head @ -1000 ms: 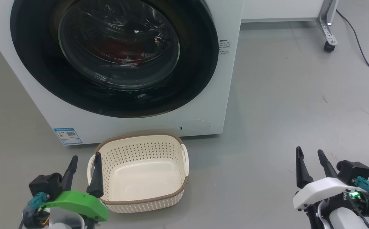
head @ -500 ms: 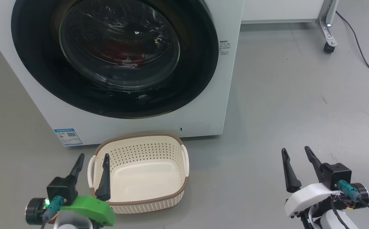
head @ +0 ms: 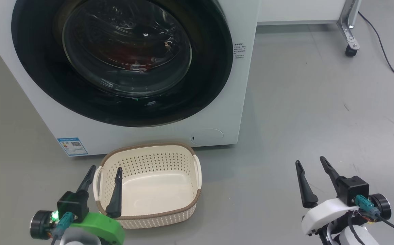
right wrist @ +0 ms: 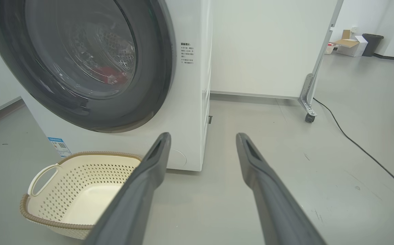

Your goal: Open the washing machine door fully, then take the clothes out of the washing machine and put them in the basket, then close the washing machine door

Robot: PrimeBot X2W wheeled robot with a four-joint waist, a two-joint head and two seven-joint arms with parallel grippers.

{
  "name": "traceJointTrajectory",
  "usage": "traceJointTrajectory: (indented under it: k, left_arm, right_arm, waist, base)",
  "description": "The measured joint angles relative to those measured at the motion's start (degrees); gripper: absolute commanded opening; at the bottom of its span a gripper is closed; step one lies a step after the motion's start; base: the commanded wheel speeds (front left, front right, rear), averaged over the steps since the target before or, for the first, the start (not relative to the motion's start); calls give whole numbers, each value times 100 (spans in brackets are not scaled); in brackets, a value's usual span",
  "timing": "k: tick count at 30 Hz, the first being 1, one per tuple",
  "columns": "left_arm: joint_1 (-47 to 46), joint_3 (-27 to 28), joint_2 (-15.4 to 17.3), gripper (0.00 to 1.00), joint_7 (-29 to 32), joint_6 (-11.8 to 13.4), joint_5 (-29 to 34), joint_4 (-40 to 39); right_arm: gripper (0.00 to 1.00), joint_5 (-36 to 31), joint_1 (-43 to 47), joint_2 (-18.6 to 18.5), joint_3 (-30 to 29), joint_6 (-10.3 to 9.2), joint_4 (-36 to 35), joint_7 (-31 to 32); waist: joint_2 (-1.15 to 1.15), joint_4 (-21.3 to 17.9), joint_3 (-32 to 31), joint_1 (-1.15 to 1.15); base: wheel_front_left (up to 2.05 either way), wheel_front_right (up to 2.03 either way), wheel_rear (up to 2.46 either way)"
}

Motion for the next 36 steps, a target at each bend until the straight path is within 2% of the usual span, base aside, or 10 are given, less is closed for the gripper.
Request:
traceJointTrajectory:
  k: [21,22,23,24,25,36]
  left_arm:
    - [1,142,-124,100,0,-1,41,182]
    - [1,149,-130,100,0,-1,41,186]
    - [1,156,-135,100,0,-1,41,190]
    - [1,159,-138,100,0,-1,42,194]
    - [1,171,-145,100,0,-1,54,200]
    - [1,232,-177,100,0,-9,82,222]
  right_arm:
    - [100,-10,1,122,-175,56,71,0]
    - [76,-9,1,132,-200,56,74,0]
    - [44,-9,1,136,-216,56,79,0]
    - [3,-9,1,141,-231,56,83,0]
    - [0,-9,1,147,-259,76,88,0]
    - [0,-9,2,196,-358,126,99,0]
  waist:
    - [0,-27,-17,0]
    - [0,-27,-18,0]
    - [0,-27,-18,0]
    - [0,-27,-18,0]
    - [0,-27,-18,0]
    - [0,-24,-11,0]
  base:
    - [0,0,0]
    - [0,0,0]
    - [0,0,0]
    - [0,0,0]
    - [0,0,0]
    - [0,0,0]
